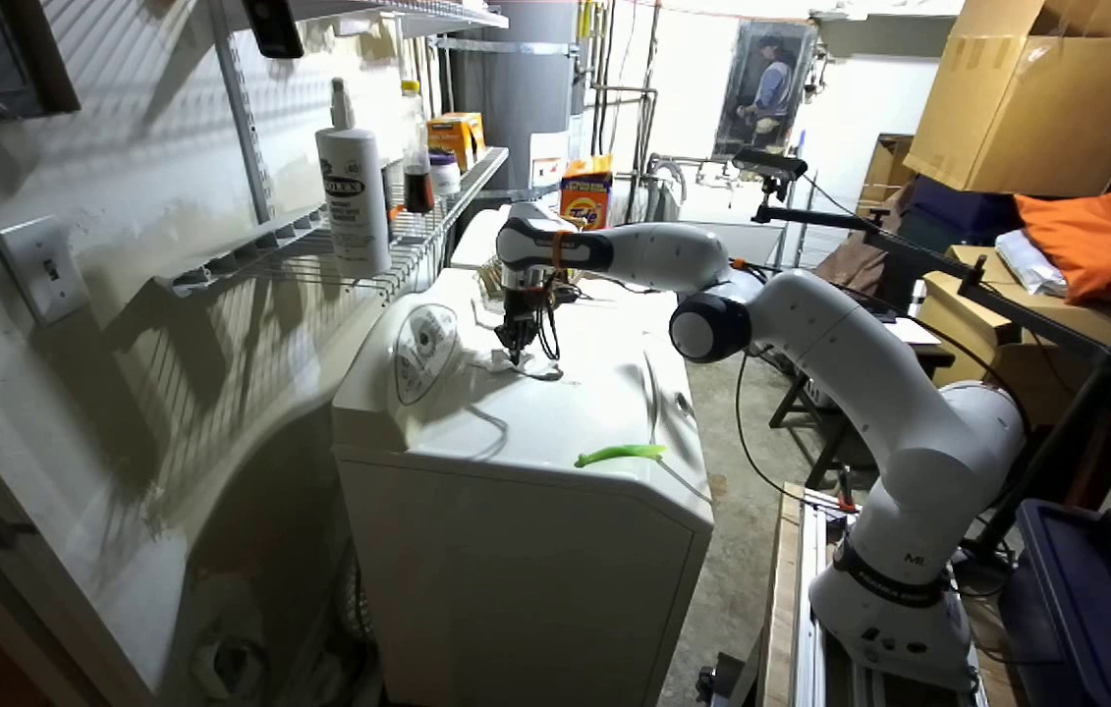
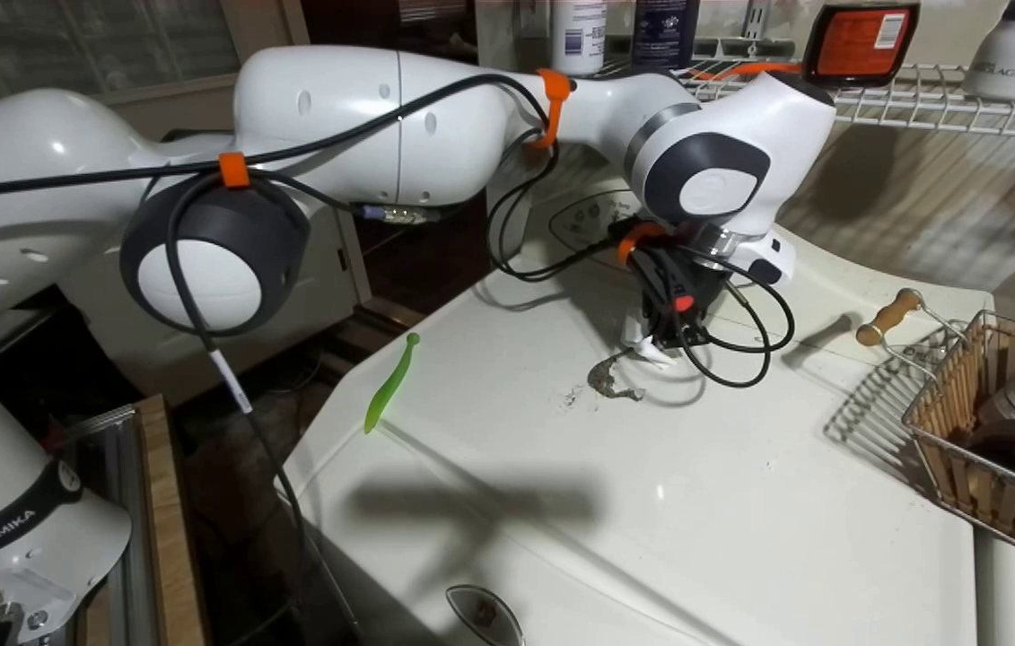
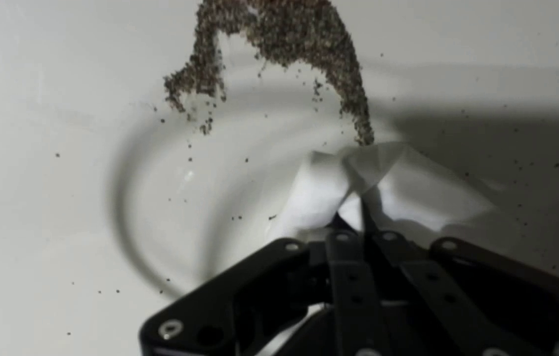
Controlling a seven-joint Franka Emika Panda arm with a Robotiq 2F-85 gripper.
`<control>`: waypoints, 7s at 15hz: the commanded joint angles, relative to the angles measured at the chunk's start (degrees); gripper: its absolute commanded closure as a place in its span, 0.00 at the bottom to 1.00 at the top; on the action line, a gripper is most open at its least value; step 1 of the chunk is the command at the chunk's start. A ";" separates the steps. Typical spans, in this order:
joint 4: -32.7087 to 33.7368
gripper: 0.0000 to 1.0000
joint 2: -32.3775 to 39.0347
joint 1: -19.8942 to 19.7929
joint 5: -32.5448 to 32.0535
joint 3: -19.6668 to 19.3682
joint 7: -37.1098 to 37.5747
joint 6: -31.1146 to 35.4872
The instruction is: Use the white napkin to wipe the top of the washing machine on the left.
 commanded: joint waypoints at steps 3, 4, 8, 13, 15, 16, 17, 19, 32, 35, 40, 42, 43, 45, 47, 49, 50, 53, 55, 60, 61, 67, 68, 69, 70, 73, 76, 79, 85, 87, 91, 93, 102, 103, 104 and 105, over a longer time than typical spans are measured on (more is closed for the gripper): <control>-2.40 0.99 0.89 0.64 -2.17 -2.72 1.97 -7.43; -2.35 0.99 0.97 0.80 -2.34 -2.99 1.44 -8.29; -2.12 0.99 1.12 1.60 -3.19 -3.88 0.28 -11.36; 0.30 0.99 1.85 2.57 -3.90 -4.01 -3.38 -4.61; 0.62 0.99 1.27 2.84 -3.47 -3.73 -3.53 -2.97; 0.55 0.99 0.79 2.96 -2.93 -3.45 -3.00 -2.31; 0.38 0.99 0.35 3.18 -2.74 -3.38 -2.50 -1.68; 0.07 0.99 -0.41 3.73 -2.37 -3.22 -1.48 -0.29; -0.36 0.99 -0.84 5.31 -1.02 1.28 -9.93 15.17; -0.70 0.99 1.25 4.77 -0.82 3.00 -16.07 21.14; -1.14 0.99 3.31 2.97 0.56 6.90 -23.36 25.64; -1.56 0.99 3.19 2.33 0.20 7.16 -23.85 24.15; -1.72 0.99 3.16 2.07 0.00 7.29 -23.87 23.69; -2.33 0.99 2.63 2.03 -1.08 6.35 -22.30 21.55; -2.86 0.99 2.07 2.06 -1.71 5.53 -20.71 19.28; -3.27 0.99 1.42 2.17 -2.40 4.40 -18.77 16.39; -3.49 0.99 1.04 2.19 -2.66 3.83 -17.92 14.46; -3.43 0.99 0.57 2.32 -3.20 2.05 -15.75 9.41; -3.36 0.99 0.30 2.38 -3.34 0.91 -14.41 6.03; -3.22 0.99 -0.15 2.51 -3.25 -1.17 -11.41 -1.74; -3.16 0.99 -0.16 2.57 -3.27 -1.49 -11.19 -2.92; -2.76 0.99 -0.18 3.16 -4.53 -4.31 -9.49 -10.20; -2.69 0.99 -0.13 3.27 -4.77 -4.77 -9.34 -11.26; -2.59 0.99 -0.08 3.36 -4.93 -5.17 -9.27 -12.25; -2.52 0.99 -0.03 3.48 -5.09 -5.60 -9.28 -13.12; -2.13 0.99 0.32 3.67 -5.12 -6.34 -10.16 -14.36; -1.56 0.99 0.12 3.62 -3.36 -5.18 -10.00 -13.17; -0.95 0.99 -0.89 4.01 -2.13 -4.06 -9.49 -12.68; -0.40 0.99 -3.07 6.40 -2.79 -3.08 -9.00 -9.34; -0.11 0.99 -3.95 7.38 -3.49 -3.59 -9.10 -7.41; 0.28 0.99 -4.70 7.70 -2.18 -2.27 -11.41 -2.34; 0.74 0.99 -3.02 7.47 -2.27 -1.49 -14.65 4.33; -1.02 0.99 2.78 4.99 2.02 5.47 -25.32 24.29; -1.09 0.99 2.88 4.64 1.91 5.76 -26.43 24.13; -1.16 0.99 2.86 4.25 1.96 6.04 -27.21 23.74; -1.33 0.99 2.92 3.95 1.66 6.00 -27.49 23.06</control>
